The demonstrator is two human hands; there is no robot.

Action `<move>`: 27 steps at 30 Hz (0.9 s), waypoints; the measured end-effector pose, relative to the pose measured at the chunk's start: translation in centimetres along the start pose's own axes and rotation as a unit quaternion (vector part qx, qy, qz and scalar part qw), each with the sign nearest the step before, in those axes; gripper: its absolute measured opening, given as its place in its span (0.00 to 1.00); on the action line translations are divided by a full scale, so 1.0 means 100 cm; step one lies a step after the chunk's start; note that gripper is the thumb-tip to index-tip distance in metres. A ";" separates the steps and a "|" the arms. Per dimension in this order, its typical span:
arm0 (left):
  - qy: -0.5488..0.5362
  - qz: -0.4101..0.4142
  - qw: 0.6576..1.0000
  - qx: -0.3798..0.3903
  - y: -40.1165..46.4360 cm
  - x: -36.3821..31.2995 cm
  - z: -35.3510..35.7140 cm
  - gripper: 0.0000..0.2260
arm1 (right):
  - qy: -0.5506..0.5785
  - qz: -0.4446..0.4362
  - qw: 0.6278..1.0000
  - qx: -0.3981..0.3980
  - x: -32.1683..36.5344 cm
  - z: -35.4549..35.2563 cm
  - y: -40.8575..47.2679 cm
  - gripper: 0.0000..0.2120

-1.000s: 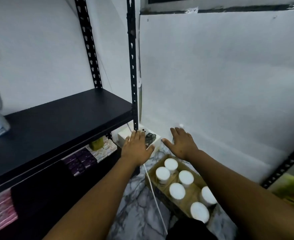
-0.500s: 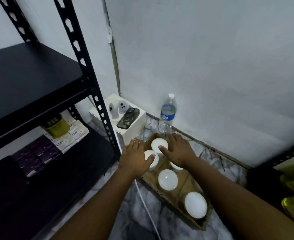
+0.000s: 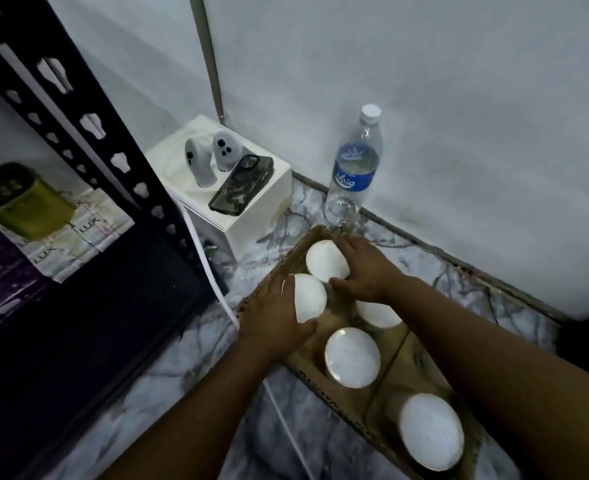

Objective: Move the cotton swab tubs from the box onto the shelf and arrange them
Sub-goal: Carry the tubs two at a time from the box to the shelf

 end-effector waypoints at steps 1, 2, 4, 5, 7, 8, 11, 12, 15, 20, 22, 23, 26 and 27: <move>-0.007 0.000 1.000 -0.002 0.003 0.002 0.005 0.40 | -0.004 -0.009 1.000 0.011 0.000 0.004 0.005 0.42; -0.013 0.000 1.000 -0.002 0.006 0.004 0.009 0.41 | -0.011 -0.021 1.000 0.020 0.001 0.007 0.010 0.43; -0.018 -0.003 1.000 0.006 0.011 0.006 0.018 0.42 | -0.035 -0.040 0.998 0.027 0.003 0.016 0.021 0.44; -0.016 -0.006 1.000 0.012 0.013 0.007 0.023 0.42 | -0.050 -0.048 0.997 0.028 0.004 0.020 0.025 0.44; -0.007 -0.013 1.000 0.016 0.015 0.007 0.030 0.44 | -0.071 -0.055 0.995 0.036 0.004 0.025 0.031 0.45; -0.006 -0.017 1.000 0.011 0.016 0.007 0.033 0.44 | -0.073 -0.056 0.995 0.040 0.003 0.027 0.033 0.45; -0.003 -0.029 1.000 0.001 0.016 0.007 0.036 0.47 | -0.067 -0.066 0.995 0.045 0.000 0.030 0.038 0.45; -0.001 -0.033 0.999 0.000 0.017 0.007 0.037 0.48 | -0.061 -0.067 0.995 0.048 -0.002 0.031 0.039 0.44; -0.005 -0.048 0.999 0.004 0.017 0.008 0.039 0.50 | -0.066 -0.064 0.994 0.059 -0.006 0.032 0.040 0.44; -0.013 -0.070 0.997 0.014 0.023 0.010 0.041 0.52 | -0.128 -0.059 0.989 0.046 -0.005 0.036 0.047 0.47; -0.019 -0.079 0.996 0.023 0.024 0.011 0.042 0.53 | -0.134 -0.055 0.989 0.034 -0.003 0.035 0.048 0.49; -0.022 -0.082 0.996 0.027 0.024 0.011 0.042 0.53 | -0.135 -0.051 0.989 0.031 -0.004 0.034 0.048 0.50; -0.022 -0.087 0.995 0.031 0.024 0.011 0.044 0.53 | -0.132 -0.036 0.990 0.038 -0.008 0.033 0.043 0.53; -0.022 -0.087 0.996 0.029 0.024 0.011 0.044 0.52 | -0.128 -0.036 0.990 0.036 -0.009 0.033 0.040 0.53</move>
Point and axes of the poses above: each hand's wrist, its own y-axis towards the middle knuckle, its own z-axis out of the palm, x = y × z, the point moved 6 cm from there along y, towards the middle knuckle, and after that the axes turned 4 degrees about x, right-handed, at the moved point
